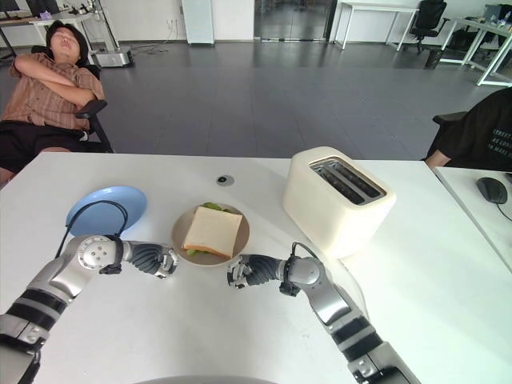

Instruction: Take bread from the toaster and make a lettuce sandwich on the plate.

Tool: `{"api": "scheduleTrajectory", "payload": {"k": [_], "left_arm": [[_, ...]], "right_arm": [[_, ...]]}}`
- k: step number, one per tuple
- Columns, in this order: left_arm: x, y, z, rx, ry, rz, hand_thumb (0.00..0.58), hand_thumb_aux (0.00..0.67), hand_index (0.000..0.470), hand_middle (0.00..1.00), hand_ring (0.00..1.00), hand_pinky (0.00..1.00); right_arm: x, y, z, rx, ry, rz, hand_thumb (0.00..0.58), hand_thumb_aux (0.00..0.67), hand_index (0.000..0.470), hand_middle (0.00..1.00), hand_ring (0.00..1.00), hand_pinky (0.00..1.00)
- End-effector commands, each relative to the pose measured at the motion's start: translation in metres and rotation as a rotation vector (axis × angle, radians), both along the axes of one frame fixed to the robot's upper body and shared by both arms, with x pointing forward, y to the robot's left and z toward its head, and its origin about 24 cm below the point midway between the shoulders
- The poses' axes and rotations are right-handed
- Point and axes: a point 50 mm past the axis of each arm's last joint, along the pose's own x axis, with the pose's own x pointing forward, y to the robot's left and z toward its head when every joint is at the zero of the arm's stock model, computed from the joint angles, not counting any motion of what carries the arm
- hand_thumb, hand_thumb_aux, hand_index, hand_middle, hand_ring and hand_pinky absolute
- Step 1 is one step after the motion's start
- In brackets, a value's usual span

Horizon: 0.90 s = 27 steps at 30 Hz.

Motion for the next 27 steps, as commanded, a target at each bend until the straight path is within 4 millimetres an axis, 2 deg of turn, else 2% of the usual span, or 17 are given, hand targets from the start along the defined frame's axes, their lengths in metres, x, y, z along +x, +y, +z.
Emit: {"api": "scheduleTrajectory", "payload": {"k": [1, 4, 8, 11, 14, 15, 16, 17, 18, 19, 20, 22, 24, 25, 27], "left_arm": [[0.002, -0.008, -0.019, -0.033, 0.035, 0.027, 0.580, 0.670, 0.470, 1.00, 1.00, 1.00], [0.006, -0.011, -0.020, -0.078, 0.010, 0.046, 0.580, 0.670, 0.470, 1.00, 1.00, 1.00], [0.010, -0.016, -0.009, -0.228, -0.058, 0.098, 0.580, 0.670, 0.470, 1.00, 1.00, 1.00], [-0.003, -0.016, 0.010, -0.367, -0.055, 0.096, 0.580, 0.670, 0.470, 1.00, 1.00, 1.00], [-0.017, -0.012, 0.042, -0.536, -0.069, 0.101, 0.580, 0.670, 0.470, 1.00, 1.00, 1.00], [-0.023, -0.011, 0.054, -0.601, -0.069, 0.097, 0.580, 0.670, 0.470, 0.79, 0.79, 0.79], [-0.031, -0.011, 0.067, -0.675, -0.070, 0.089, 0.580, 0.670, 0.470, 0.00, 0.00, 0.00], [-0.039, -0.012, 0.078, -0.750, -0.068, 0.079, 0.580, 0.670, 0.470, 0.00, 0.00, 0.00], [-0.044, -0.013, 0.088, -0.839, -0.066, 0.085, 0.570, 0.583, 0.409, 0.00, 0.00, 0.00], [-0.048, -0.015, 0.097, -0.922, -0.088, 0.103, 0.470, 0.378, 0.265, 0.00, 0.00, 0.00], [-0.046, -0.015, 0.102, -1.034, -0.132, 0.176, 0.000, 0.000, 0.000, 0.00, 0.00, 0.00], [-0.041, -0.017, 0.101, -1.163, -0.249, 0.334, 0.000, 0.000, 0.000, 0.00, 0.00, 0.00], [-0.041, -0.020, 0.094, -1.291, -0.271, 0.473, 0.000, 0.000, 0.000, 0.00, 0.00, 0.00], [-0.044, -0.022, 0.090, -1.344, -0.271, 0.528, 0.000, 0.000, 0.000, 0.00, 0.00, 0.00], [-0.048, -0.026, 0.087, -1.334, -0.325, 0.557, 0.000, 0.000, 0.000, 0.00, 0.00, 0.00]], "right_arm": [[0.007, -0.007, -0.027, -0.078, 0.068, -0.074, 0.580, 0.670, 0.470, 1.00, 1.00, 1.00], [0.013, -0.007, -0.029, -0.073, 0.058, -0.090, 0.580, 0.670, 0.470, 1.00, 1.00, 1.00], [0.016, -0.012, -0.023, -0.053, 0.029, -0.099, 0.580, 0.670, 0.470, 1.00, 1.00, 1.00], [0.014, -0.020, 0.000, 0.011, -0.017, -0.095, 0.580, 0.670, 0.470, 1.00, 1.00, 1.00], [0.010, -0.032, 0.032, 0.099, -0.073, -0.116, 0.580, 0.670, 0.470, 1.00, 1.00, 1.00], [0.008, -0.035, 0.044, 0.137, -0.089, -0.123, 0.580, 0.670, 0.470, 1.00, 1.00, 1.00], [0.006, -0.039, 0.060, 0.192, -0.120, -0.140, 0.571, 0.589, 0.413, 1.00, 1.00, 1.00], [0.004, -0.043, 0.074, 0.251, -0.158, -0.168, 0.441, 0.342, 0.240, 1.00, 1.00, 1.00], [0.004, -0.046, 0.088, 0.322, -0.200, -0.216, 0.000, 0.000, 0.000, 0.99, 0.99, 0.99], [0.004, -0.049, 0.100, 0.393, -0.250, -0.279, 0.000, 0.000, 0.000, 0.54, 0.54, 0.54], [0.005, -0.050, 0.107, 0.454, -0.293, -0.365, 0.000, 0.000, 0.000, 0.00, 0.00, 0.00], [0.001, -0.049, 0.112, 0.527, -0.384, -0.509, 0.000, 0.000, 0.000, 0.00, 0.00, 0.00], [-0.008, -0.044, 0.111, 0.546, -0.476, -0.597, 0.000, 0.000, 0.000, 0.00, 0.00, 0.00], [-0.010, -0.046, 0.111, 0.530, -0.566, -0.698, 0.000, 0.000, 0.000, 0.00, 0.00, 0.00], [-0.016, -0.044, 0.109, 0.466, -0.733, -0.776, 0.000, 0.000, 0.000, 0.00, 0.00, 0.00]]}}
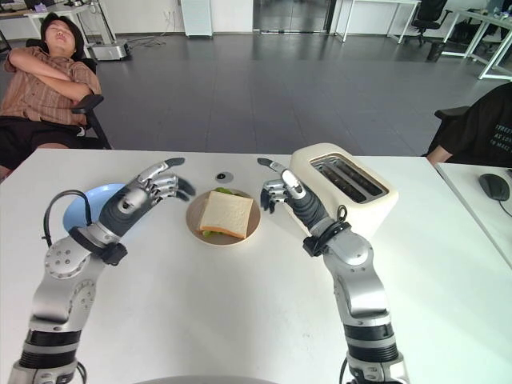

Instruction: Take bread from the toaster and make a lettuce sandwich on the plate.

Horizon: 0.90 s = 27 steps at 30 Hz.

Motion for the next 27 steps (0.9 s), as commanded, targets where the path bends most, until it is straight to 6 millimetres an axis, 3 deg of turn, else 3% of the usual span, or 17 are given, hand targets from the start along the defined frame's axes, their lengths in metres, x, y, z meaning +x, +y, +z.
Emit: {"api": "scheduleTrajectory", "payload": {"k": [1, 6, 10, 27], "left_arm": [[-0.007, -0.006, -0.011, -0.020, 0.007, 0.120, 0.000, 0.000, 0.000, 0.00, 0.00, 0.00], [-0.017, -0.005, -0.015, 0.008, -0.102, 0.316, 0.000, 0.000, 0.000, 0.00, 0.00, 0.00], [-0.023, -0.030, -0.015, 0.009, -0.141, 0.208, 0.000, 0.000, 0.000, 0.00, 0.00, 0.00], [-0.028, -0.043, -0.029, -0.025, -0.103, 0.141, 0.000, 0.000, 0.000, 0.00, 0.00, 0.00]], "right_arm": [[-0.013, 0.003, -0.005, -0.060, -0.169, -0.245, 0.000, 0.000, 0.000, 0.00, 0.00, 0.00], [-0.033, 0.027, -0.017, 0.022, -0.204, -0.200, 0.000, 0.000, 0.000, 0.00, 0.00, 0.00], [-0.040, 0.034, -0.017, 0.028, -0.233, -0.175, 0.000, 0.000, 0.000, 0.00, 0.00, 0.00], [-0.045, 0.036, -0.022, 0.020, -0.233, -0.166, 0.000, 0.000, 0.000, 0.00, 0.00, 0.00]]}}
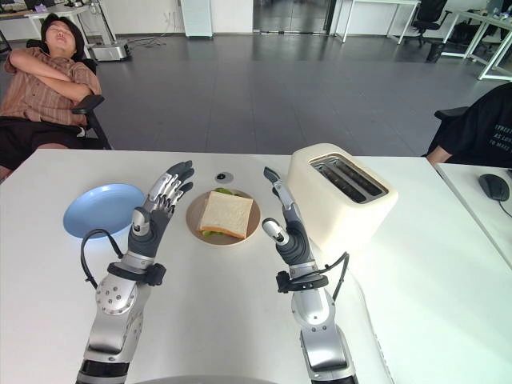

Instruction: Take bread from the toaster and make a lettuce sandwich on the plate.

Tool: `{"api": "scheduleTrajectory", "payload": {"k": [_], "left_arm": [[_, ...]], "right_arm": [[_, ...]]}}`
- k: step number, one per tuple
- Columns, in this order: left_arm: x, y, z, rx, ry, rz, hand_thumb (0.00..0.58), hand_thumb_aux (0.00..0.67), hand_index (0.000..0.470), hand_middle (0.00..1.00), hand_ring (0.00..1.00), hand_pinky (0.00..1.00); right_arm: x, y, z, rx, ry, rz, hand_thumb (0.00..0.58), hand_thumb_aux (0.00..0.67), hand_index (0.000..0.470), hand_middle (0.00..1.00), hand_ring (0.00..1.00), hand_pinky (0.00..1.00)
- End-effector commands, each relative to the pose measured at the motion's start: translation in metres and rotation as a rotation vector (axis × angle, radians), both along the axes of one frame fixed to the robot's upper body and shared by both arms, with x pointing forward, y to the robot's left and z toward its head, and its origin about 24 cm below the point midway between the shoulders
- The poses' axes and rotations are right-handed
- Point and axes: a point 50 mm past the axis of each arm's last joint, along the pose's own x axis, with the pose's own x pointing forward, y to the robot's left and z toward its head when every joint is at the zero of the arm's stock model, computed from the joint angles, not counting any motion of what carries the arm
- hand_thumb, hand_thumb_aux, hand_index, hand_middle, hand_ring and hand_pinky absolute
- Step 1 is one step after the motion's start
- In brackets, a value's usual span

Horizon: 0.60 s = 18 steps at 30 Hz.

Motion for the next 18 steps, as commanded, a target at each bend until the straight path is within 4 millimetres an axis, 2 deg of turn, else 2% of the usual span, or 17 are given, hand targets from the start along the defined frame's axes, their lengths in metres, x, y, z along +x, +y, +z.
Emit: {"api": "scheduleTrajectory", "payload": {"k": [1, 7, 18], "left_arm": [[-0.0029, -0.0036, -0.0064, -0.004, 0.025, 0.000, 0.000, 0.000, 0.000, 0.00, 0.00, 0.00], [-0.0069, -0.0090, -0.0048, -0.003, 0.012, -0.038, 0.000, 0.000, 0.000, 0.00, 0.00, 0.00], [-0.0054, -0.0078, -0.0036, 0.002, 0.006, -0.020, 0.000, 0.000, 0.000, 0.00, 0.00, 0.00]], "right_arm": [[0.0009, 0.0030, -0.0015, 0.005, 0.007, 0.029, 0.000, 0.000, 0.000, 0.00, 0.00, 0.00], [-0.0008, 0.0075, -0.0041, -0.060, -0.006, 0.044, 0.000, 0.000, 0.000, 0.00, 0.00, 0.00], [-0.0027, 0.0094, -0.0068, -0.047, 0.012, 0.038, 0.000, 0.000, 0.000, 0.00, 0.00, 0.00]]}}
